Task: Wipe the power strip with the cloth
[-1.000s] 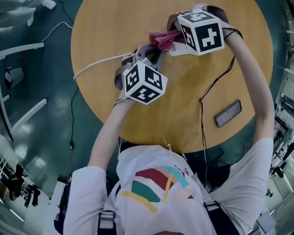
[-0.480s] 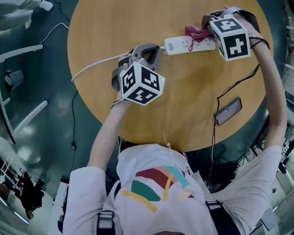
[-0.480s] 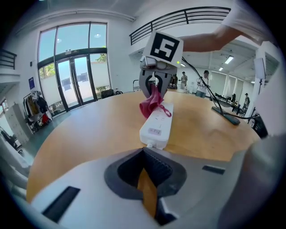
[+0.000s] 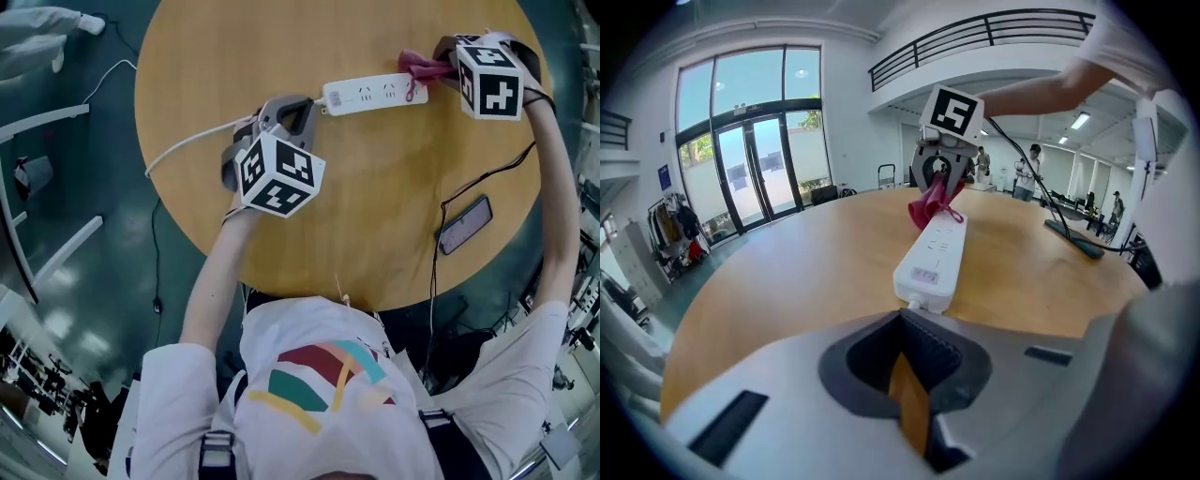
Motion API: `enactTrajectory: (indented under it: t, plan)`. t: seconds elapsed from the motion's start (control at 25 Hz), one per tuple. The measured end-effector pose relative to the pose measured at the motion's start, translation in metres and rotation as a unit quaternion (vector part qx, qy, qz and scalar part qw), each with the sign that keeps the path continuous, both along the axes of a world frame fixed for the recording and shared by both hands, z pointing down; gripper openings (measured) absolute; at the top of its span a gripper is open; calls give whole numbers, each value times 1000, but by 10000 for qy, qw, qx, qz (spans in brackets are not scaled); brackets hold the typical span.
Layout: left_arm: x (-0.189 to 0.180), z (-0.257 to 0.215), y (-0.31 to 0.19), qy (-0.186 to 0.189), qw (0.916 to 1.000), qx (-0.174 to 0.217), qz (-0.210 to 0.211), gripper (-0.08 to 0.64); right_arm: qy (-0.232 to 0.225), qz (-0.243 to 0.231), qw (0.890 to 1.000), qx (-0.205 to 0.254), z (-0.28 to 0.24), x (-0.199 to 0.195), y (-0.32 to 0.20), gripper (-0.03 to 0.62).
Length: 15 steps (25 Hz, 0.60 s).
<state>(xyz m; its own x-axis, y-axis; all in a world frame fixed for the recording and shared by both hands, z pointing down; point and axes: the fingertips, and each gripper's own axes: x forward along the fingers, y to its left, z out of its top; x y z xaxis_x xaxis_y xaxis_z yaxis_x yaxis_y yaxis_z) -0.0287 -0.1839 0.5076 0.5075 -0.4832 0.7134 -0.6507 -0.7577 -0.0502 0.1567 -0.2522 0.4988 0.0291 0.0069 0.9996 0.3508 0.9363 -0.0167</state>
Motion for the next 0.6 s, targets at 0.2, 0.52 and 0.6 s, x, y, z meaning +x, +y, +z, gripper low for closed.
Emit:
enactTrajectory:
  t: [0.2,0.52,0.6]
  plan:
    - [-1,3,1,-18,10000,-15,-18,29,-2215,4510,8643,-233,3,-4,-37,38]
    - [5,6,6,-98,9999,39,-35,29,-3181,6723,6491,-1599,4,1,-9,38]
    - [6,6,6,-107,9999,29,-42,29,-3363,6775,6317,-1700,3,1,-2,38]
